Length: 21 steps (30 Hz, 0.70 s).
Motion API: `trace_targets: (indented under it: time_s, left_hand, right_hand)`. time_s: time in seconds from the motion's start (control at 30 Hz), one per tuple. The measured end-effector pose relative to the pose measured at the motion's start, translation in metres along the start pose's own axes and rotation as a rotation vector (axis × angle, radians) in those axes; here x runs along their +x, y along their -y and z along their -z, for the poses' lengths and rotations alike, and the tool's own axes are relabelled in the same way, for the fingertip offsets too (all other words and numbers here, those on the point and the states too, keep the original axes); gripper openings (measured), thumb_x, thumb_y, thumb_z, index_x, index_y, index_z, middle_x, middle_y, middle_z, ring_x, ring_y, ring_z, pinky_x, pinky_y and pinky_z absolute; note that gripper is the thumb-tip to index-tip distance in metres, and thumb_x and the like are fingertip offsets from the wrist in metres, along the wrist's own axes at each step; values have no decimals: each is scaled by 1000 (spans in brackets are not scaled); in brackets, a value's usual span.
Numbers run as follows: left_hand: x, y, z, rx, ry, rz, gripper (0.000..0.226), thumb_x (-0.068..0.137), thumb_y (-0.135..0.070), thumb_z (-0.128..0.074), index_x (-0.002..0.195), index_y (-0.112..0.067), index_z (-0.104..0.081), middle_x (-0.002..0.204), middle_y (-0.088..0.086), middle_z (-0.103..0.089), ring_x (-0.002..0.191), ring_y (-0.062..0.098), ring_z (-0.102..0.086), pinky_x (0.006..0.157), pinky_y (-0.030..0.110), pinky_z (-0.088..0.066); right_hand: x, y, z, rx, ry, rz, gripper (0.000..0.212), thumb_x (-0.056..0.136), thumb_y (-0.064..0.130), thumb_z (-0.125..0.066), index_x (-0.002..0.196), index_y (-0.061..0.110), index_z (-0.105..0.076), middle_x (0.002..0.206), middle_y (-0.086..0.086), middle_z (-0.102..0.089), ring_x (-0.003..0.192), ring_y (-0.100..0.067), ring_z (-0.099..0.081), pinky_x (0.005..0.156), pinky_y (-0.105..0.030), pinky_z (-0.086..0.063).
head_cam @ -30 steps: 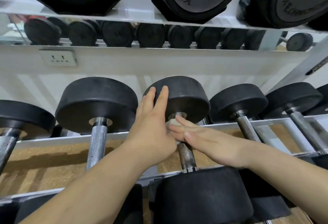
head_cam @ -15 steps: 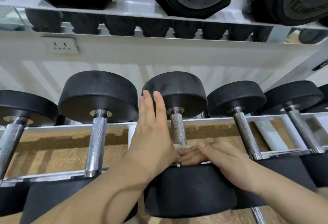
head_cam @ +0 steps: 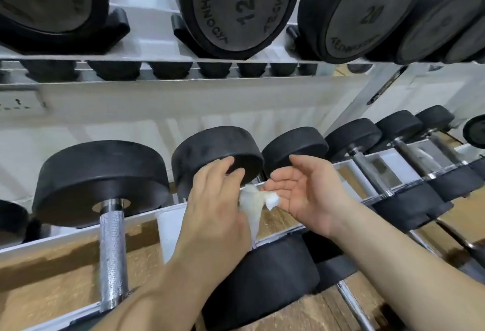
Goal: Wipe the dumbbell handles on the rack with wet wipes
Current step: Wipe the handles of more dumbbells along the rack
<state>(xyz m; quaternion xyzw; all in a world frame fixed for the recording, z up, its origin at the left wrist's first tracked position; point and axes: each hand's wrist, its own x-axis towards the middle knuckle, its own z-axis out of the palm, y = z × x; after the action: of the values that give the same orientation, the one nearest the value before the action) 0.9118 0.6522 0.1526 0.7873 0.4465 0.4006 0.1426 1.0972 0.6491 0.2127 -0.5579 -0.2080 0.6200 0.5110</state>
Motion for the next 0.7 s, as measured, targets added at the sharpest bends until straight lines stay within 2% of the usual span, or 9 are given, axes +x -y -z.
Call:
trace_targets:
  time_s: [0.07, 0.13, 0.2, 0.3, 0.37, 0.47, 0.57, 0.63, 0.7]
  left_hand:
    - [-1, -9, 5, -135, 55, -16, 46, 87, -21, -52, 133, -20, -59, 137, -9, -54, 126, 18, -51, 107, 39, -46]
    - [1, -18, 7, -210, 152, 45, 46, 89, -43, -65, 130, -42, -45, 126, -29, -48, 120, 0, -50, 99, 23, -46]
    - [3, -18, 0, -244, 252, 124, 51, 84, -51, -73, 124, -51, -42, 118, -32, -47, 111, -7, -50, 90, 17, -46]
    - [6, -17, -3, -269, 255, 176, 38, 87, -33, -72, 121, -44, -58, 109, -25, -57, 99, -3, -56, 85, 27, -52]
    - [10, -19, 0, -280, 241, 198, 31, 92, -23, -63, 118, -41, -64, 108, -23, -63, 100, -1, -59, 90, 31, -52]
    - [14, -22, 3, -333, 211, 248, 31, 96, -18, -56, 113, -43, -57, 98, -19, -69, 93, 1, -64, 85, 31, -53]
    - [14, -22, 5, -399, 176, 298, 19, 97, -22, -59, 99, -39, -52, 85, -18, -70, 81, -1, -65, 71, 25, -52]
    - [13, -20, 6, -403, 168, 296, 15, 96, -24, -62, 93, -38, -56, 86, -18, -69, 83, 0, -63, 71, 25, -51]
    - [14, -17, 4, -388, 135, 263, 15, 95, -22, -64, 90, -36, -63, 90, -17, -65, 89, 1, -60, 74, 20, -48]
  right_hand:
    - [-7, -2, -2, 68, -8, -5, 45, 99, 30, -53, 78, -4, -73, 79, -24, -69, 69, -31, -69, 68, -35, -54]
    - [-11, -4, -4, 152, -27, 7, 38, 98, 28, -56, 81, -3, -72, 80, -23, -68, 70, -31, -69, 73, -36, -53]
    - [-14, -4, -4, 194, -39, 36, 33, 97, 25, -58, 85, -2, -71, 79, -21, -67, 69, -29, -68, 73, -36, -54]
    - [-15, -2, -7, 132, 5, 64, 23, 97, 20, -62, 89, 0, -71, 77, -17, -66, 70, -25, -66, 68, -32, -56]
    - [-15, -5, -7, -7, 22, 88, 18, 94, 16, -67, 104, 1, -71, 86, -15, -68, 79, -23, -66, 70, -29, -55]
    - [-14, -10, -2, -293, 76, 137, 40, 86, 15, -79, 124, 9, -69, 109, -11, -75, 93, -19, -69, 78, -31, -50]
    - [-16, -15, 1, -545, 134, 171, 43, 79, 24, -89, 119, 19, -75, 115, -11, -77, 98, -18, -68, 86, -40, -48]
    - [-17, -16, 0, -552, 118, 211, 36, 81, 19, -88, 115, 15, -77, 111, -15, -77, 93, -18, -69, 84, -41, -52]
    - [-19, -15, 2, -507, 103, 239, 29, 86, 10, -83, 114, 9, -77, 104, -17, -76, 87, -19, -70, 79, -37, -57]
